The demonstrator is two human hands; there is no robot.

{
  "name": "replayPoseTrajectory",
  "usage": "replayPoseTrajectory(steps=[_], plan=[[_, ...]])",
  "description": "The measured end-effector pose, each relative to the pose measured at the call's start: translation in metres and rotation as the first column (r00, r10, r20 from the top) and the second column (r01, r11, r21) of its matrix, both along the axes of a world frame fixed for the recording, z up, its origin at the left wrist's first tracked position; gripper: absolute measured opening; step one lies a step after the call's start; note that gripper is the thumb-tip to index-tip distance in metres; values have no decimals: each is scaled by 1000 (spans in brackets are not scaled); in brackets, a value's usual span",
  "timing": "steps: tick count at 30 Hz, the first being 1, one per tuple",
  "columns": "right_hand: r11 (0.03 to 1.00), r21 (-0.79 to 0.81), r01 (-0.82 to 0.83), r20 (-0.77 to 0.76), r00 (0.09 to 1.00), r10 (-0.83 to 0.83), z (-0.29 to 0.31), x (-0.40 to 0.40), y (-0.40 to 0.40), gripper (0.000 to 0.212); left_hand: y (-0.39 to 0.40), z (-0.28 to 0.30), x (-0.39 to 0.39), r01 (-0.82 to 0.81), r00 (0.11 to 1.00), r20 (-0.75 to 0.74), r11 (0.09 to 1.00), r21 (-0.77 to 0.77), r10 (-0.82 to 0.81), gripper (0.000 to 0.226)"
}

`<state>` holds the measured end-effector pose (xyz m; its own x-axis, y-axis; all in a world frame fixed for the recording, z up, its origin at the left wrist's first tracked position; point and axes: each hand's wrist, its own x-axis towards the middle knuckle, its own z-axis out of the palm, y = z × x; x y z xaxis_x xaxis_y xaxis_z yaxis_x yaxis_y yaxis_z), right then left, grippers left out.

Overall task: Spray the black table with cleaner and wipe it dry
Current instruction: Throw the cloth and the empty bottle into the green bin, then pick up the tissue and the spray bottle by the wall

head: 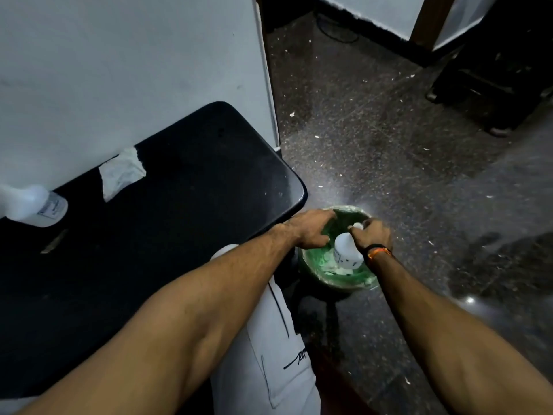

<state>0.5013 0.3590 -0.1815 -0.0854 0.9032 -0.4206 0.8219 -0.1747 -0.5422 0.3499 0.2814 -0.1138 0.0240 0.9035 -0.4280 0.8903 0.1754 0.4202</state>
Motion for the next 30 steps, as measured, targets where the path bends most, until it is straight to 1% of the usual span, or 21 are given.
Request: replayPoseTrajectory(steps=[4, 9, 14, 16, 20, 26, 30], plan=[[1000, -6, -1, 18, 1000, 1, 9, -7, 10, 46, -5, 2, -2, -1, 1000, 1, 998, 55, 1, 52], [998, 29, -47, 8, 999, 47, 27, -24, 13, 35, -8, 19, -14, -63, 998, 15, 981, 185, 62, 40], [996, 47, -70, -43, 997, 72, 53, -49, 6, 44, -15, 46, -35, -157, 988, 43, 939, 307, 151, 48], [990, 112, -91, -54, 994, 97, 67, -64, 2, 42, -22, 55, -49, -200, 979, 47, 912, 357, 196, 45], [966, 230, -116, -101, 985, 142, 92, -99, -10, 35, -45, 66, -78, -269, 960, 32, 878, 397, 279, 46], [913, 305, -270, -106, 943, 315, 127, -176, -46, 27, -98, 78, -140, -382, 911, 18, 828, 410, 411, 46], [852, 313, -421, -110, 874, 472, 136, -230, -83, 26, -142, 84, -182, -474, 859, 17, 783, 402, 511, 45]])
